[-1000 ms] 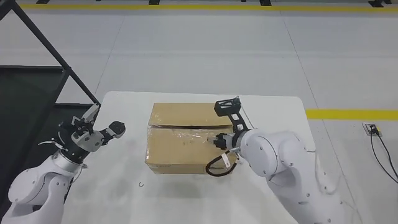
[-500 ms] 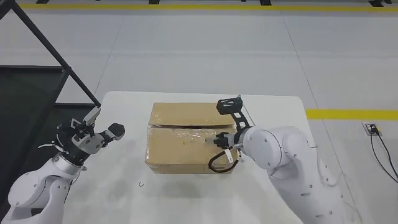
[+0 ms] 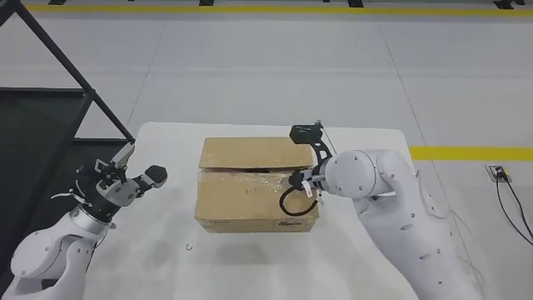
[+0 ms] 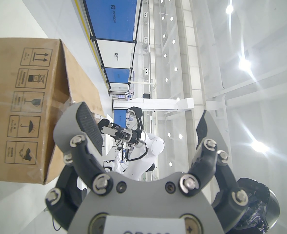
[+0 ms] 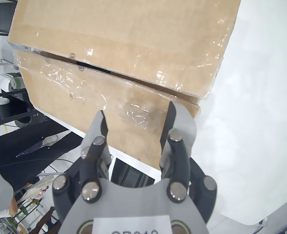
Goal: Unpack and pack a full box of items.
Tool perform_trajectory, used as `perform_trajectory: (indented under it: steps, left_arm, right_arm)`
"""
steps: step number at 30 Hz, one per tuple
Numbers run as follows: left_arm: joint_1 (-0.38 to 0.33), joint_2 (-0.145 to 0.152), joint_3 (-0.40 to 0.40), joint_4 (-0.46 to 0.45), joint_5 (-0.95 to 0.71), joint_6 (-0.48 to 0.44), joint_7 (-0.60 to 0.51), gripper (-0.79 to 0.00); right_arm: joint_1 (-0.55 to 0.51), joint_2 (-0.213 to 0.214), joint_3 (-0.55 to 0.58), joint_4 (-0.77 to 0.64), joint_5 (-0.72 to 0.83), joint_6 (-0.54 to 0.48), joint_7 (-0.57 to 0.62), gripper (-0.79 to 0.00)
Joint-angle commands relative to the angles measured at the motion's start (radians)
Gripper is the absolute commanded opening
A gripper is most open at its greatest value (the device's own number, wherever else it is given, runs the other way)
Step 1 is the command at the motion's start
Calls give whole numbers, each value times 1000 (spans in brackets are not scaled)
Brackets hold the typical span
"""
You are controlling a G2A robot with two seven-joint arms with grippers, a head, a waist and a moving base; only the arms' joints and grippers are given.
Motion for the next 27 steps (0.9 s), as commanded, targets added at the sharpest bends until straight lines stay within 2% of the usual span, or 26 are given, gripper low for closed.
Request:
perform_trajectory:
  steps: [1,21,24,27]
  left_arm:
    - [0,0,0,0,0,0,0,0]
    - [0,0,0,0,0,0,0,0]
    - [0,0,0,0,0,0,0,0]
    - [0,0,0,0,0,0,0,0]
  right_arm:
    - [-3,1,3,-13,0,1,-1,-585]
    - [1,3,-7,49,-36,-15,15,-606]
    - [1,1,-9,55,-46,-16,16,-674]
    - [-9,0,-4,34,-56,-13,13,-665]
